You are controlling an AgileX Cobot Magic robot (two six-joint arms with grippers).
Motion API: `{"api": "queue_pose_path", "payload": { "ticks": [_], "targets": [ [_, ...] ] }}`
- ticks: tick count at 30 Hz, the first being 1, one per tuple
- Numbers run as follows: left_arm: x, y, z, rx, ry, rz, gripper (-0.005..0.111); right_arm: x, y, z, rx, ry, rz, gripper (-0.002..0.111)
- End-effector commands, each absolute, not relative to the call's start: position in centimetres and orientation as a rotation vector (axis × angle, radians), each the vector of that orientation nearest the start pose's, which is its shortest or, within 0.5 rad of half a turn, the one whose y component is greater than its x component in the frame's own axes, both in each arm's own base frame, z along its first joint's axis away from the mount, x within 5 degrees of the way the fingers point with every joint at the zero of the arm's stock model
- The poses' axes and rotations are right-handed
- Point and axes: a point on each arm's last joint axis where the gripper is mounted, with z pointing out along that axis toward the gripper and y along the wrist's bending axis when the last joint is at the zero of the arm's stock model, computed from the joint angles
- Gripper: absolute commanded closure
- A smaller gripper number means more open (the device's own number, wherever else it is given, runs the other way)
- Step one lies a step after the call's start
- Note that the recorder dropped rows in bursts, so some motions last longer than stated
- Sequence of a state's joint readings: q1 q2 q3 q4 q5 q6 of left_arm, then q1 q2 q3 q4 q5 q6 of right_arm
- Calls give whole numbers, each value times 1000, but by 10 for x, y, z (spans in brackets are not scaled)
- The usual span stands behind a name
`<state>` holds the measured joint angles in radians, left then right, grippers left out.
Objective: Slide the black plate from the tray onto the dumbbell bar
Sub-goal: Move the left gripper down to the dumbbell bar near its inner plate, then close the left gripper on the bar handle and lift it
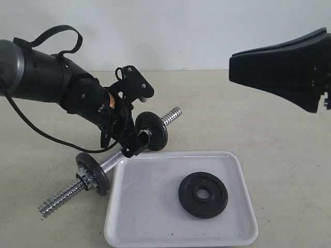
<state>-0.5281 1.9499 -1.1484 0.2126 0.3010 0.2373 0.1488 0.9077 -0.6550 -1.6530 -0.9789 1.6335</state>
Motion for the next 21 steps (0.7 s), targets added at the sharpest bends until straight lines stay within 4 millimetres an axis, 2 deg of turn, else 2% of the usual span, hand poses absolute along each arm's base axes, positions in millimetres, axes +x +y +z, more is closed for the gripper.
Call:
{"api": "queue_pose_path", "payload": {
  "ticks": [1, 5, 12, 15, 21],
  "targets": [
    [343, -195, 135, 1219, 2290, 68, -3, 143, 98, 336, -877, 1609, 946, 109],
    [345, -195, 129, 1214, 2294, 63, -3, 142, 99, 336, -886, 1606, 957, 109],
    [348, -197, 131, 1207, 2251, 55, -3, 142, 99, 336, -889, 1604, 960, 109],
    [350, -193, 131, 1220, 2243, 75, -3, 142, 99, 336, -892, 1603, 964, 109],
    [358, -177, 131, 1139, 2286, 82, -3, 142, 99, 336, -892, 1603, 964, 109]
  ]
}}
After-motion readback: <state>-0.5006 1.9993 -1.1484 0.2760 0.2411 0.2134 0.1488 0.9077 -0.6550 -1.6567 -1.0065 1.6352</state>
